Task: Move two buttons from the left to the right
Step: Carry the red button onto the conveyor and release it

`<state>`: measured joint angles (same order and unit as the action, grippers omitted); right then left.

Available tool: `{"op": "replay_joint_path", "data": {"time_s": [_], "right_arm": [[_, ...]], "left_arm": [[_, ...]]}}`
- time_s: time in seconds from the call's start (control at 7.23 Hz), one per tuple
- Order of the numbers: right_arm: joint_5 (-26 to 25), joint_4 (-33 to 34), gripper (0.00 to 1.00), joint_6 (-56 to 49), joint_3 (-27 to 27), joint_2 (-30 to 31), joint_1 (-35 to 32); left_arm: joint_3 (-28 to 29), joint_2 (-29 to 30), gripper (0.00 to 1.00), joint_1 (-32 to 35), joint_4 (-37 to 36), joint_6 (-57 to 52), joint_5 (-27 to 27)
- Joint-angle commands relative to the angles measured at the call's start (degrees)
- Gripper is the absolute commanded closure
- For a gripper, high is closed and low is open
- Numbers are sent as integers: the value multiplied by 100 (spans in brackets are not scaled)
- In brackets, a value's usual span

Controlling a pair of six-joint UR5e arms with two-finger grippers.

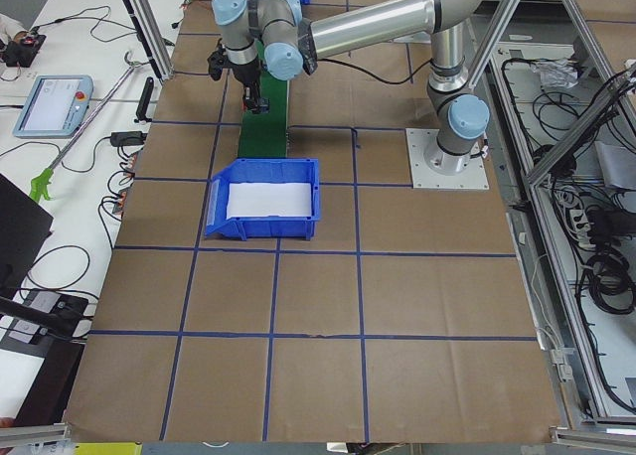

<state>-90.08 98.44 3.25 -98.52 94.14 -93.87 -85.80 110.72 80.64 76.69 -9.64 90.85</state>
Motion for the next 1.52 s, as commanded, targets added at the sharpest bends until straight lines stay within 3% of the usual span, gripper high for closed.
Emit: {"op": "replay_joint_path", "data": {"time_s": [0.0,0.28,0.97,1.11,1.24,1.38], "right_arm": [[-10,0,0,0,-9,-1,0],[-1,9,0,0,-35,-1,0],[-10,9,0,9,-53,-1,26],[-27,26,0,9,-53,-1,26],[-28,26,0,0,-53,-1,35],[-28,26,0,-9,-53,-1,44]], "left_arm": [[-689,46,91,4,-959,67,3],[-929,204,89,4,-1489,85,3],[-956,310,88,4,-1508,41,-15],[-956,319,59,4,-1508,32,-15],[-956,310,1,4,-1517,67,-76],[-947,302,0,4,-1508,67,-68]]}}
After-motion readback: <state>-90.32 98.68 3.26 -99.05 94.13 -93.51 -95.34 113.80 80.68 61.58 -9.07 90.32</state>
